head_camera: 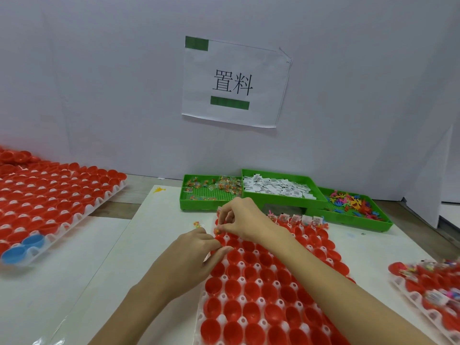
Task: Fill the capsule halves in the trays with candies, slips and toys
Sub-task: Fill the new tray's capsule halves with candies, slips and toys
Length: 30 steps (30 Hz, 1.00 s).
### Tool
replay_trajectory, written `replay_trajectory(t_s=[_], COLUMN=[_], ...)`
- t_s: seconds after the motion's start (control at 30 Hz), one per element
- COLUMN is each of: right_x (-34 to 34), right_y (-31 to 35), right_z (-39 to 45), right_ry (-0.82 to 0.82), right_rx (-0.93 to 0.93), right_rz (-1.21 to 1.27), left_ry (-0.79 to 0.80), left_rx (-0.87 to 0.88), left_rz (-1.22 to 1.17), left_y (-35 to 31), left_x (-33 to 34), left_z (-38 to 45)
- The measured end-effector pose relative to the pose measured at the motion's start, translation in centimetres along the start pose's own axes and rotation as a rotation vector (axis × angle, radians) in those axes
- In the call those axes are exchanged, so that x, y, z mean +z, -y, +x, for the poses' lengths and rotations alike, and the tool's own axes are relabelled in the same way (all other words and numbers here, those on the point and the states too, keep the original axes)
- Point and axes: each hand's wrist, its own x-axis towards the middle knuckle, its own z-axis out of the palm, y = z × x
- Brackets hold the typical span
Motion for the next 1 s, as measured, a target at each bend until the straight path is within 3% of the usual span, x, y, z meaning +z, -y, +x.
replay_trajectory(t_s=[0.37, 0.57, 0.77, 0.9, 1.0], right_x=[-4.3, -7.7, -7.1, -6.5, -6.3], right_y=[-2.1, -6.0, -8.9, -9.1, -8.8], right_z=[-3.9, -9.9, -13.0, -13.3, -13.3], right_ry=[-0.100, -0.201, -0.353, -0.352, -0.371], right_rx=[0.035, 0.078, 0.181, 0.163, 0.139], right_rz=[0.206, 0.514, 0.806, 0.807, 0.809], left_ry=[-0.057, -0.120, -0.187, -0.259, -0.382], left_rx=[0.024, 0.046, 0.062, 0.015, -0.121], left_rz=[-0.012, 0.027, 0.005, -0.054, -0.197], left_y=[-0.3, -0.4, -1.0, -1.8, -2.4], left_x=[-0.6, -1.1, -0.9, -0.3, 0.4], left_z=[-0.1, -0.1, -0.1, 0.1, 0.4])
